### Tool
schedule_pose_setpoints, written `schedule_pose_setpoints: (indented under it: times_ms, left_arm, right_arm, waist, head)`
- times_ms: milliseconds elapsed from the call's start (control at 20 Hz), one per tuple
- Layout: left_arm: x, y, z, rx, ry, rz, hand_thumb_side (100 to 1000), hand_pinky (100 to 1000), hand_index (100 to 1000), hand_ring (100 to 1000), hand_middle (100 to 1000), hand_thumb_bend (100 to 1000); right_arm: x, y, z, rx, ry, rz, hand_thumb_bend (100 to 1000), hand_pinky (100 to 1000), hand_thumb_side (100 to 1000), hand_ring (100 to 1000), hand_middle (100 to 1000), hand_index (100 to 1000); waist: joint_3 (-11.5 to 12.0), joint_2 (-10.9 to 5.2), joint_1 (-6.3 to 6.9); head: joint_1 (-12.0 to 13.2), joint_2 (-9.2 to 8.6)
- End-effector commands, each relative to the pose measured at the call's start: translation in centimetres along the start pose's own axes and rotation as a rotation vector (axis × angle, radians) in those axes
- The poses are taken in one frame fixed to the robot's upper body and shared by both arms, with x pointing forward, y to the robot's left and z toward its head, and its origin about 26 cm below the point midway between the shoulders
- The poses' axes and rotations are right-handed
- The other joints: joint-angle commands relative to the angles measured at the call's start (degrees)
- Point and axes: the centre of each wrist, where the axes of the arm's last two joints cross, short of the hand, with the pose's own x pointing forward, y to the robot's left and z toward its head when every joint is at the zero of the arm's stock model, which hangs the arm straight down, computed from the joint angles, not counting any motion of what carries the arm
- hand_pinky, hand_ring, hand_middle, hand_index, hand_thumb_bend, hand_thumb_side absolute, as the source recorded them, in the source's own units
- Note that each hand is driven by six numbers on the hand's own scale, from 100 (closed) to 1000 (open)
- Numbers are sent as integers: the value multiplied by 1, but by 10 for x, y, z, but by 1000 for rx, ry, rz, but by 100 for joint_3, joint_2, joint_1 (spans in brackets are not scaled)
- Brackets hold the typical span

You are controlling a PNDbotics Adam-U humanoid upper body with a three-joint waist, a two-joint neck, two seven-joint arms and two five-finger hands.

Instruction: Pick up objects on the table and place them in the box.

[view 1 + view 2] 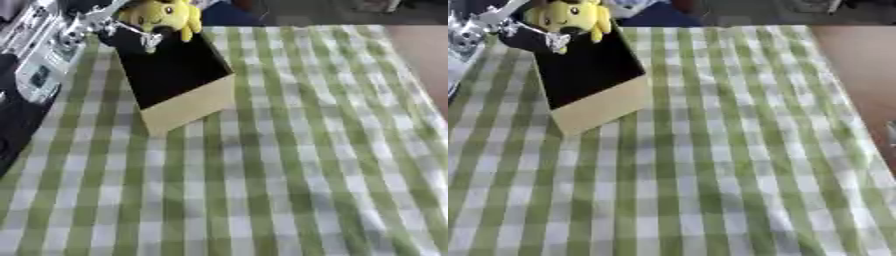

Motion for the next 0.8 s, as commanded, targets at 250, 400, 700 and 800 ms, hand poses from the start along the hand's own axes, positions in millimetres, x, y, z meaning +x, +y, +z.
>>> schedule_pose_setpoints:
  times_ms: [250, 400, 700, 800]
  left_arm:
    - [-4, -2, -1, -117, 1, -99, 234, 663, 732, 689, 625, 570]
    - [-4, -1, 0, -152, 3, -141, 242, 698, 781, 747, 675, 624]
    - [-5, -2, 3, -181, 11, -167, 244, 694, 769, 747, 662, 616]
    - [-6, -3, 4, -180, 14, -167, 245, 693, 771, 746, 664, 610]
  right_arm:
    - [6, -5, -5, -16, -30, -1, 100, 779, 1000, 787, 663, 795]
    - [6, -5, -5, -22, -31, 0, 100, 779, 1000, 787, 663, 795]
    - [6, -5, -5, -26, -28, -1, 100, 779, 1000, 787, 663, 795]
    - [5, -5, -5, -27, -26, -2, 100, 779, 1000, 787, 663, 795]
  waist:
    - [-25, -130, 22]
    - [-17, -131, 19]
    - [-2, -142, 0]
    - [4, -147, -5]
  head:
    - [5, 4]
    - [-4, 23]
    - [-18, 50]
    - [-20, 62]
